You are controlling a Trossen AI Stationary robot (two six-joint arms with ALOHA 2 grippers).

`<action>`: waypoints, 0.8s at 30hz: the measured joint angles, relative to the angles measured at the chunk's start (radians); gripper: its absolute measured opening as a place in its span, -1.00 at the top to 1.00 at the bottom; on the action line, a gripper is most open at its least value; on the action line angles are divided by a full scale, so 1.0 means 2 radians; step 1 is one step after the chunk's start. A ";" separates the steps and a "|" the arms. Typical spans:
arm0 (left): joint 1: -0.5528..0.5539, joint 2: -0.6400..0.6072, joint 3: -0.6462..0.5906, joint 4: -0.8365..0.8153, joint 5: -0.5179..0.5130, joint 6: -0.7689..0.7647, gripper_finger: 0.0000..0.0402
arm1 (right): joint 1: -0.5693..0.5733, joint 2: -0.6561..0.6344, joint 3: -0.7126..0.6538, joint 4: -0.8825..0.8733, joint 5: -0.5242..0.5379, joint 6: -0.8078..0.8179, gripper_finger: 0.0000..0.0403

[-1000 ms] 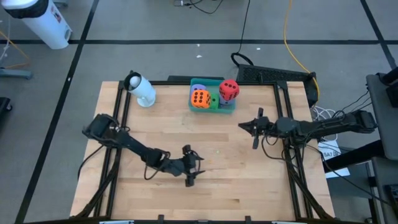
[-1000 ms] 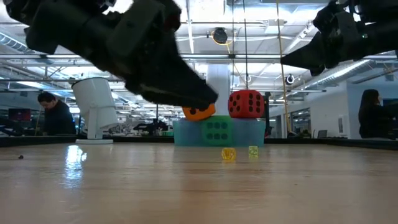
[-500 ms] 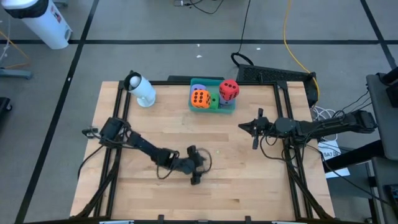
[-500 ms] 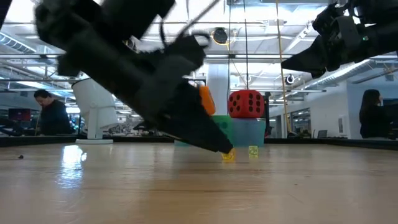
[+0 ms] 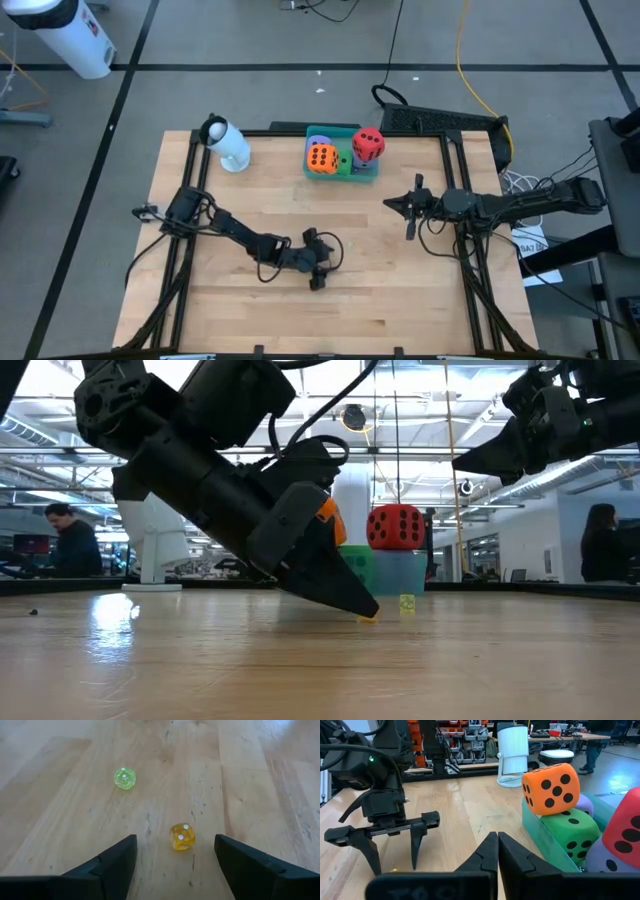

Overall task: Pick & Place Dice
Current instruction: Put the small yellow dice into the green bin

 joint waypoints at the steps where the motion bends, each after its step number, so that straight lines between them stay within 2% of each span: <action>1: 0.002 0.000 0.000 0.000 0.001 0.000 -0.38 | 0.000 0.000 0.000 0.000 0.000 0.000 0.98; 9: 0.009 0.007 0.001 -0.001 0.018 0.000 -0.38 | 0.000 0.000 0.000 -0.005 0.000 -0.001 0.98; 12: 0.009 0.007 0.000 -0.005 0.018 0.000 -0.30 | 0.000 0.000 0.000 -0.005 0.000 -0.001 0.98; 17: 0.010 0.007 0.000 -0.010 0.009 -0.004 0.00 | 0.000 0.000 0.000 -0.005 0.000 -0.001 0.98; 24: 0.011 0.008 0.000 0.003 0.015 0.009 0.61 | 0.000 0.000 0.000 -0.005 0.000 -0.001 0.98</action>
